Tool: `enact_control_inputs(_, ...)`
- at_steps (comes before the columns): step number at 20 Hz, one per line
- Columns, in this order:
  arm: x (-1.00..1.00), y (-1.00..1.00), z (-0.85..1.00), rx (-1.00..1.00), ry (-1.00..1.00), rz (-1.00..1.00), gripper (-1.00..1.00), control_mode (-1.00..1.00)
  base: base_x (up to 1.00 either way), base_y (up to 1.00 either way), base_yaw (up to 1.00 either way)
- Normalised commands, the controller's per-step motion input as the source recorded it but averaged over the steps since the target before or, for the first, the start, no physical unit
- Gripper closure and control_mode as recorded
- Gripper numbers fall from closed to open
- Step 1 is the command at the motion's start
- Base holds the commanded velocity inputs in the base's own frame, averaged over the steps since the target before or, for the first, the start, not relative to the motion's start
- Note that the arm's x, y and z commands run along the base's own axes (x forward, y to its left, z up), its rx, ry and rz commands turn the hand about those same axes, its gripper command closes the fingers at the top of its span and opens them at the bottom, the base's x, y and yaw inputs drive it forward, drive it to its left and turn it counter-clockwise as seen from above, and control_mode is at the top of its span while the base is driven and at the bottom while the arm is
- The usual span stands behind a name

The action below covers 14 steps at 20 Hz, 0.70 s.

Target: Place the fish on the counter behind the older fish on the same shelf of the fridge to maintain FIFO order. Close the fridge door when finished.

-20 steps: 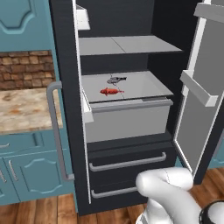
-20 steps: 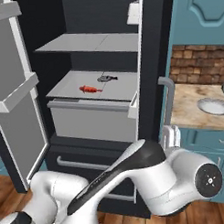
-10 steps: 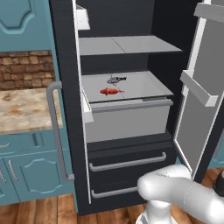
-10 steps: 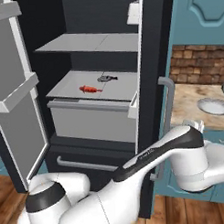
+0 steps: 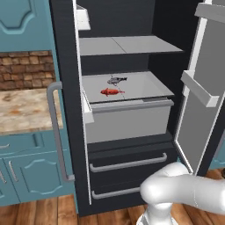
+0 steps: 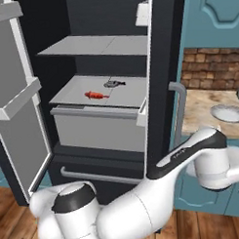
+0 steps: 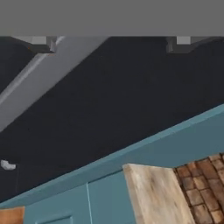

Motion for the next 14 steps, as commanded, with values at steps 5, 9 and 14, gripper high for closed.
enact_control_inputs(5,0.60,0.14,-0.14,0.08,0.00,0.12,-1.00,-1.00,0.00,0.00,0.00)
enact_control_inputs(9,0.29,0.52,0.00,0.00,0.00,0.19,-1.00,-1.00,0.00,0.00,0.00)
enact_control_inputs(14,0.04,0.67,0.00,0.00,0.00,0.21,-1.00,-1.00,0.00,0.00,0.00)
